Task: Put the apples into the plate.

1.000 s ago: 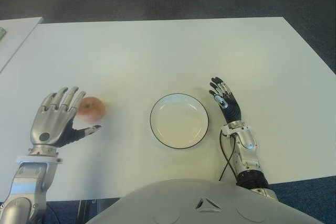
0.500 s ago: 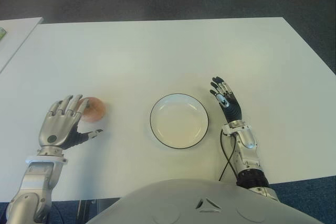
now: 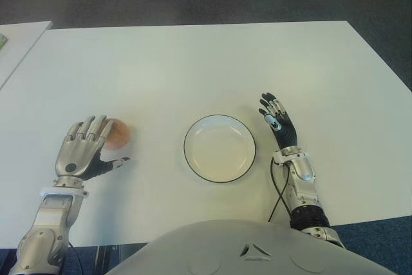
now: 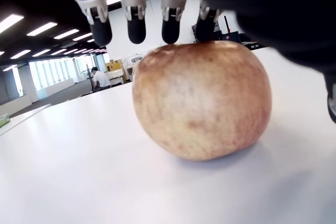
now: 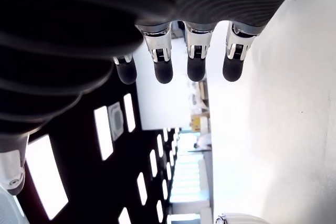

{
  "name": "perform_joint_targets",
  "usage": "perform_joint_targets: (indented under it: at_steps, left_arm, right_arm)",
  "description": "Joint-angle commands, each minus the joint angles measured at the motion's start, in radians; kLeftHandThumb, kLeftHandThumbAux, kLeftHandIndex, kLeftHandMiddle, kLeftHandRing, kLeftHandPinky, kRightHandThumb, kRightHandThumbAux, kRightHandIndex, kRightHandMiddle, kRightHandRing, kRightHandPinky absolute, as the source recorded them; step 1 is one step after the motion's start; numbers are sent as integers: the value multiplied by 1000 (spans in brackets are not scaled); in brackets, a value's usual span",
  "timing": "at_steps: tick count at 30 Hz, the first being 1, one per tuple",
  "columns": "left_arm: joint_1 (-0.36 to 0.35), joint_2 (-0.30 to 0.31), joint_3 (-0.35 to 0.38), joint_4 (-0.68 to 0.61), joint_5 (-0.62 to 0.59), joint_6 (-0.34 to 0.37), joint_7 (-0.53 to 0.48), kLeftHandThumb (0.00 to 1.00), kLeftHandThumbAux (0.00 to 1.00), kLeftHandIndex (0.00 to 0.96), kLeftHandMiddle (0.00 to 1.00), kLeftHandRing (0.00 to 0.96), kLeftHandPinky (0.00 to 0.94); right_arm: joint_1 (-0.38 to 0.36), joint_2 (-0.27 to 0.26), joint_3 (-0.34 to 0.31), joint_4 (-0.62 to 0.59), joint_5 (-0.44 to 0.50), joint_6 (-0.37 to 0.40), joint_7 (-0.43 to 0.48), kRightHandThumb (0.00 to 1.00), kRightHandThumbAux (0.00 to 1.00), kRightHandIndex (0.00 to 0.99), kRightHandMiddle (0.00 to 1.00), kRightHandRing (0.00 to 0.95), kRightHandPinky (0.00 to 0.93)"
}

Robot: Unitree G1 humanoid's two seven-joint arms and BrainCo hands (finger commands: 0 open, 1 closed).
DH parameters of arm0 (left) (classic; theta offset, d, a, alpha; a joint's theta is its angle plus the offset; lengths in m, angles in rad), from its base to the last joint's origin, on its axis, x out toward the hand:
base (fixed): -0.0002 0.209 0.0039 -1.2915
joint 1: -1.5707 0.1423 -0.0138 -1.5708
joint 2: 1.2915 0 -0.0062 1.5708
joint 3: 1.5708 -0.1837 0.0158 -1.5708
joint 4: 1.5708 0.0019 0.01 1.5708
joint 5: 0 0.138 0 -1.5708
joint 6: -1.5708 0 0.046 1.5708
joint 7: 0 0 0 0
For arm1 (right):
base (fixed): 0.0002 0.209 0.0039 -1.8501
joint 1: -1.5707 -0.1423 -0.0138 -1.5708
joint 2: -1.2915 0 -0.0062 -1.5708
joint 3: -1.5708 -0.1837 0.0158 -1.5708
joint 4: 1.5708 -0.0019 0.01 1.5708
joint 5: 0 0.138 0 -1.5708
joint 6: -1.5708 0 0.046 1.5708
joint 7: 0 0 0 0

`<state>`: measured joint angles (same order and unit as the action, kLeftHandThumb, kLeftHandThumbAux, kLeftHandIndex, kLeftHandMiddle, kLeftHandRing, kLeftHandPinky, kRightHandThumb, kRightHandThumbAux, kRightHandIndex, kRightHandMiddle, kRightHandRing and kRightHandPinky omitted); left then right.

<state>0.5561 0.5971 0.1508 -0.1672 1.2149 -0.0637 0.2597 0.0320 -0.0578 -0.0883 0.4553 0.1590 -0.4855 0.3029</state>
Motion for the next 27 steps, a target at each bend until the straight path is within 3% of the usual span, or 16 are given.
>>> perform_joint_targets:
  at_steps: [1, 27]
  left_arm:
    - [-29, 22, -33, 53, -8, 12, 30, 304, 320, 76, 29, 0, 43]
    - [-132, 56, -100, 154, -57, 68, 99, 334, 350, 33, 1, 0, 16]
  right_arm:
    - [53, 2, -1, 84, 2, 32, 8, 136, 486, 3, 0, 0, 0]
    - [42, -1, -18, 126, 33, 17, 60, 127, 499, 0, 0, 0, 0]
